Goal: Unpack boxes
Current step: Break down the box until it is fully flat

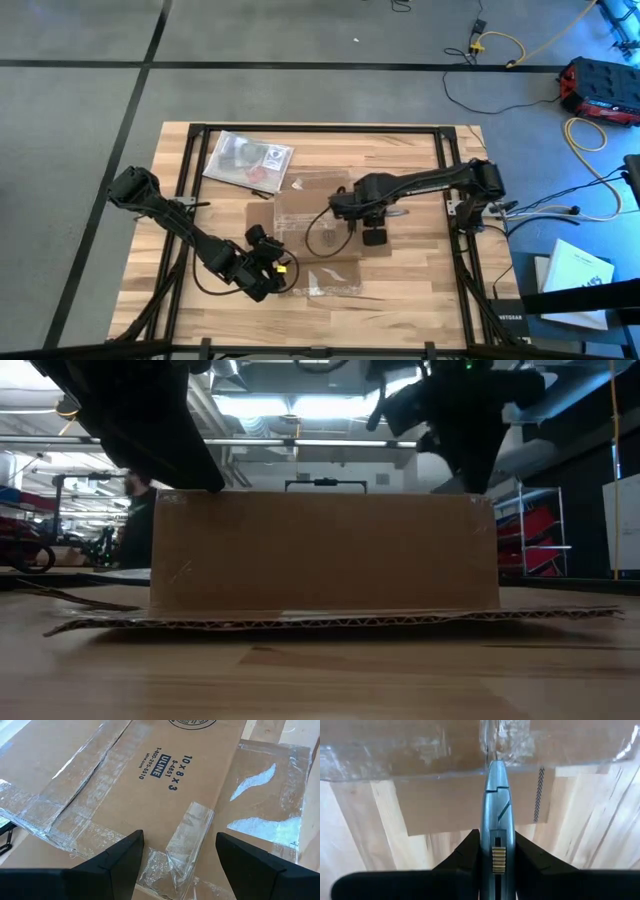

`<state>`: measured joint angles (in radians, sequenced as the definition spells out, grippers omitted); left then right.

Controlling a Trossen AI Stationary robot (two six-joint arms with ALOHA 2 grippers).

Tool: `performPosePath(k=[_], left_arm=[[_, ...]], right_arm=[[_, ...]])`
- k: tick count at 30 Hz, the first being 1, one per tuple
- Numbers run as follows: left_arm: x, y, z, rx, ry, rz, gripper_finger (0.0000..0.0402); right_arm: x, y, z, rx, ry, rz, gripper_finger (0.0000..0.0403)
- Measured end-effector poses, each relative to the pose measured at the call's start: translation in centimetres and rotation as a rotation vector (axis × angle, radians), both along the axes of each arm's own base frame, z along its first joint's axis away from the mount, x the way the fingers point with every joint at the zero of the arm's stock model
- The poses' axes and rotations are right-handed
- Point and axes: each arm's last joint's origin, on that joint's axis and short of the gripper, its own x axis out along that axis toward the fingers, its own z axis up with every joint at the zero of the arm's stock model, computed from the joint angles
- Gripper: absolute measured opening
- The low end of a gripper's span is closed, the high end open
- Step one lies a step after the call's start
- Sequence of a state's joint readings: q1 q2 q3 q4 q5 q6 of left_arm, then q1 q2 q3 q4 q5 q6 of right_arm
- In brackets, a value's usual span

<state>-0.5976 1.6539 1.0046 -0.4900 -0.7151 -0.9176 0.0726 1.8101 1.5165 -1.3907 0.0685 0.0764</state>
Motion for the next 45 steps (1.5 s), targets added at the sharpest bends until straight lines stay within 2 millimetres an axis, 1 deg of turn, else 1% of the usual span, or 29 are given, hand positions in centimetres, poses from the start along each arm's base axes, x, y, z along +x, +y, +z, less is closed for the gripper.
performPosePath(k=[2, 6, 8, 10, 15, 19, 26, 31, 33, 37, 39, 42, 45], left_arm=[[0.0, 0.0, 0.0, 0.001, 0.001, -0.001, 0.0239], [0.0, 0.0, 0.0, 0.000, 0.001, 0.000, 0.0239], [0.0, 0.0, 0.0, 0.000, 0.000, 0.000, 0.0239], [0.0, 0.0, 0.0, -0.001, -0.001, 0.001, 0.0239], [0.0, 0.0, 0.0, -0.001, -0.001, 0.001, 0.0239], [0.0, 0.0, 0.0, -0.002, -0.002, 0.002, 0.0239], [0.0, 0.0, 0.0, -0.006, -0.005, 0.007, 0.0239], [0.0, 0.0, 0.0, -0.007, -0.005, 0.007, 0.0239], [0.0, 0.0, 0.0, -0.003, -0.003, 0.003, 0.0239], [0.0, 0.0, 0.0, 0.001, 0.000, -0.001, 0.0239], [0.0, 0.0, 0.0, 0.000, -0.001, 0.000, 0.0239], [0.0, 0.0, 0.0, -0.006, -0.003, 0.006, 0.0239], [0.0, 0.0, 0.0, -0.011, -0.007, 0.013, 0.0239]], right_arm=[[-0.5, -0.1, 0.8, -0.004, -0.020, -0.019, 0.0058], [-1.2, -0.2, 2.9, -0.014, -0.132, -0.047, 0.0058], [-1.2, -0.1, 3.8, 0.007, -0.201, -0.062, 0.0058], [-1.1, -0.1, 4.1, 0.037, -0.244, -0.076, 0.0058], [0.0, 0.0, 3.5, 0.102, -0.286, -0.082, 0.0058], [0.8, -0.6, 2.4, 0.183, -0.255, -0.114, 0.0058], [1.4, -1.7, 1.7, 0.190, -0.249, -0.134, 0.0058], [1.7, -1.7, 1.5, 0.190, -0.238, -0.116, 0.0058], [2.4, -1.6, 1.6, 0.188, -0.221, -0.095, 0.0058], [4.3, -1.6, 2.7, 0.159, -0.199, -0.052, 0.0058], [4.6, -1.7, 3.2, 0.141, -0.158, -0.035, 0.0058], [4.8, -2.0, 3.0, 0.138, -0.089, -0.024, 0.0058], [4.9, -1.8, 2.5, 0.164, -0.066, -0.019, 0.0058]])
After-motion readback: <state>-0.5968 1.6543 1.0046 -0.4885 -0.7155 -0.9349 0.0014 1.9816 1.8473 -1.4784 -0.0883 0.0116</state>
